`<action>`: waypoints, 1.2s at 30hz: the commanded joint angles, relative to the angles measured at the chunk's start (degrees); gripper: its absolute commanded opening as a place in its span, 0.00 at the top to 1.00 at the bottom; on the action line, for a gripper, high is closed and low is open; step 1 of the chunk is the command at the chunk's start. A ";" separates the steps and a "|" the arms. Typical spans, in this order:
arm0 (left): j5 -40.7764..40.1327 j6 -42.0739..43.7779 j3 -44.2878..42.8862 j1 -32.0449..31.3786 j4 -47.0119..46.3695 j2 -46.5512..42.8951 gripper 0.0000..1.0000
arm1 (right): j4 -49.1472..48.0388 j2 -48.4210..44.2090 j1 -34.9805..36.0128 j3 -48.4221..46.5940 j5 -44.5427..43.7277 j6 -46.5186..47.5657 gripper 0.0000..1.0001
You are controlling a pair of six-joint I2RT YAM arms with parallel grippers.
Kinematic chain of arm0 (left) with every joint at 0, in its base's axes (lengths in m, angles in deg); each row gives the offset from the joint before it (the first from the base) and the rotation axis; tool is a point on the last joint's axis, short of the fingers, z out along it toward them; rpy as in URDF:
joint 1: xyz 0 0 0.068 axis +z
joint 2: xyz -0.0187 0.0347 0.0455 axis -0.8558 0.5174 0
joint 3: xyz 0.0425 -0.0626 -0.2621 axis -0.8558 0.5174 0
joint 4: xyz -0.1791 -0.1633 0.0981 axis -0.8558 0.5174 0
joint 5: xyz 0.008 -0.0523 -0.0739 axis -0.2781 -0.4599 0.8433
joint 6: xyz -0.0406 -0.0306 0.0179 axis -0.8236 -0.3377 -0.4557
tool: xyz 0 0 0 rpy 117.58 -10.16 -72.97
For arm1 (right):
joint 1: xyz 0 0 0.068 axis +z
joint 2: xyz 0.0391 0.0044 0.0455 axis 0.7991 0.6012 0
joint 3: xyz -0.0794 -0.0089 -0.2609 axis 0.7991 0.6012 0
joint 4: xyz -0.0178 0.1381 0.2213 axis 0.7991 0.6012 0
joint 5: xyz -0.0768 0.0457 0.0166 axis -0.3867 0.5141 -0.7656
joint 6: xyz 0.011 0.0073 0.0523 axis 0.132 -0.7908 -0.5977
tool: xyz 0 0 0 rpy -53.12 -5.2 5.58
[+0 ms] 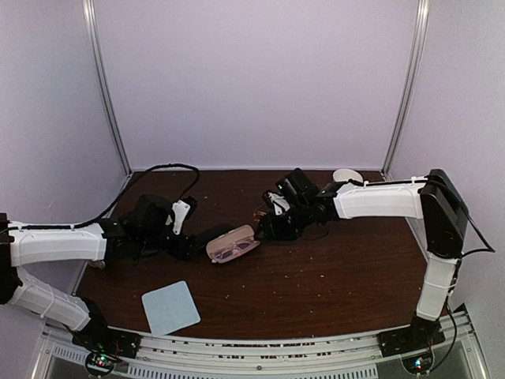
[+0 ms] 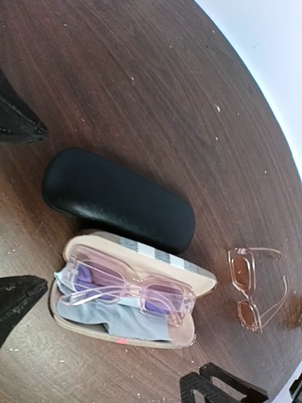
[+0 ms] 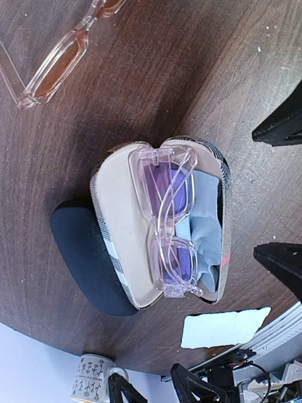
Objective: Organize the sunglasses
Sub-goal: Close the case with sunglasses at the center of the board.
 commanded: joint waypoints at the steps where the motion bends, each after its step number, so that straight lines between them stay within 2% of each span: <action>1: 5.51 3.14 -4.47 1.60 -4.79 4.28 0.27 | -8.23 -2.89 -0.08 4.65 0.77 -3.64 0.47; 7: 15.37 3.81 -8.02 5.85 -6.72 9.02 0.30 | -15.89 -3.65 0.36 10.65 1.14 -7.50 0.50; 13: 27.95 3.00 -9.78 11.59 -10.10 12.48 0.38 | -24.10 -2.75 1.38 15.02 1.20 -11.54 0.51; 19: 38.38 2.53 -14.81 14.76 -9.45 18.70 0.46 | -33.58 -0.98 2.13 17.94 2.69 -16.41 0.53; 28: 45.49 1.01 -20.01 15.53 -8.50 27.42 0.55 | -39.88 2.01 2.48 18.54 4.54 -20.27 0.54; 36: 47.90 -1.04 -16.93 15.54 -11.87 29.59 0.57 | -39.99 3.14 2.80 19.18 4.95 -20.67 0.54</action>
